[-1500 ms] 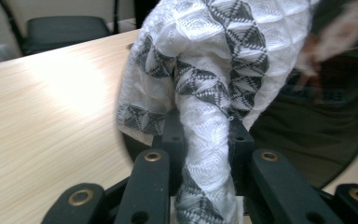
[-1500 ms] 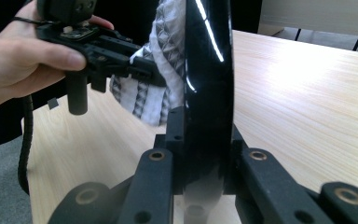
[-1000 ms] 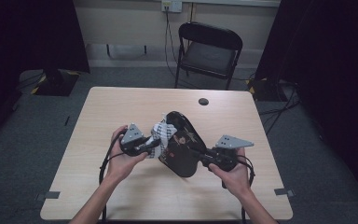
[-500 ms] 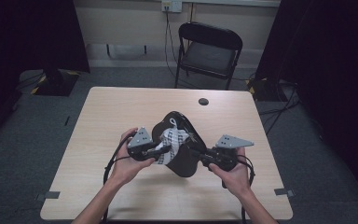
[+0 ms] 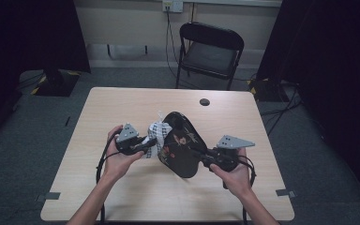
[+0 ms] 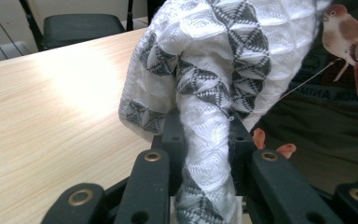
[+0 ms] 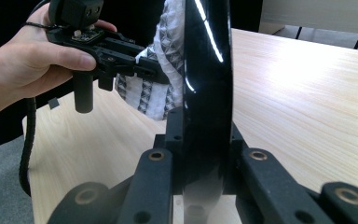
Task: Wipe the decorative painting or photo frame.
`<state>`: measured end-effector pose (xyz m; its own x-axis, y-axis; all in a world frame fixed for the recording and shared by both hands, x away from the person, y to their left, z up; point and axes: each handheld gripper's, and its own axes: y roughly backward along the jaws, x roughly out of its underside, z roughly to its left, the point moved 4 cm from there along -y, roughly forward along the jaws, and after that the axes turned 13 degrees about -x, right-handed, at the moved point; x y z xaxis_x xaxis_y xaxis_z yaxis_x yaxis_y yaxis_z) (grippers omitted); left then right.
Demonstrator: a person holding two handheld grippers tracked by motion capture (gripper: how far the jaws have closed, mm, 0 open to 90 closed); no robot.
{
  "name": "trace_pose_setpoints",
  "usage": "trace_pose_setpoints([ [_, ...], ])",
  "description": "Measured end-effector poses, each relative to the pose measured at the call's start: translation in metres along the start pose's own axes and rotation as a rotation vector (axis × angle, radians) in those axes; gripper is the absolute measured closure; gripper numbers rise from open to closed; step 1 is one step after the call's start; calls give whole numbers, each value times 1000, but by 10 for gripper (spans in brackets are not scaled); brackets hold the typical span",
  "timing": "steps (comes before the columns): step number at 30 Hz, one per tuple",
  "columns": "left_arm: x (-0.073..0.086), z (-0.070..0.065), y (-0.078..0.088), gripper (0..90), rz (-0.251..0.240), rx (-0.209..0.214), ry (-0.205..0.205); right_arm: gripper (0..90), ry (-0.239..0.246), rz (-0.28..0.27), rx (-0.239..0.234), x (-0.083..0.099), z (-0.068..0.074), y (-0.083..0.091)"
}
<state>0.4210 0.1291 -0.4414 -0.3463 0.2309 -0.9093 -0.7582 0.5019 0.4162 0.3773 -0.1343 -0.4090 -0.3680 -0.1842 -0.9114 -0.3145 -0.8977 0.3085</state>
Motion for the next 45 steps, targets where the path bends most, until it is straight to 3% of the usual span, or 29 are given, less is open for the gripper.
trace_pose_setpoints([
  [9, 0, -35, -5, 754, 29, 142, -56, 800, 1, 2, 5, 0, 0, 1],
  [12, 0, -33, -5, 755, 29, 132, -61, 800, 0, 1, 6, 0, -1, 1],
  [18, 3, -4, -4, 753, 23, 18, -19, 798, 1, 1, 3, 0, 0, 1],
  [20, 6, 4, -4, 751, 27, -2, -1, 799, 2, 1, 2, 0, 0, 1],
  [23, 12, 11, -5, 752, 39, -3, 30, 799, 5, 1, 1, 0, 0, 0],
  [26, 12, 4, -6, 757, 37, 25, 35, 798, 7, 2, 2, 0, 1, 0],
  [31, 3, -29, -7, 755, 32, 110, -33, 796, -1, -2, 8, 0, -1, 0],
  [34, 1, -39, -8, 756, 34, 135, -59, 795, 2, 0, 10, 0, -1, 1],
  [37, 1, -36, -8, 757, 32, 126, -57, 794, 2, 1, 13, 0, -1, 2],
  [39, 3, -28, -9, 758, 33, 95, -55, 793, 3, 1, 13, 0, -1, 1],
  [45, 18, 2, -13, 757, 66, 15, 7, 794, 3, 1, 10, 0, -1, 1],
])
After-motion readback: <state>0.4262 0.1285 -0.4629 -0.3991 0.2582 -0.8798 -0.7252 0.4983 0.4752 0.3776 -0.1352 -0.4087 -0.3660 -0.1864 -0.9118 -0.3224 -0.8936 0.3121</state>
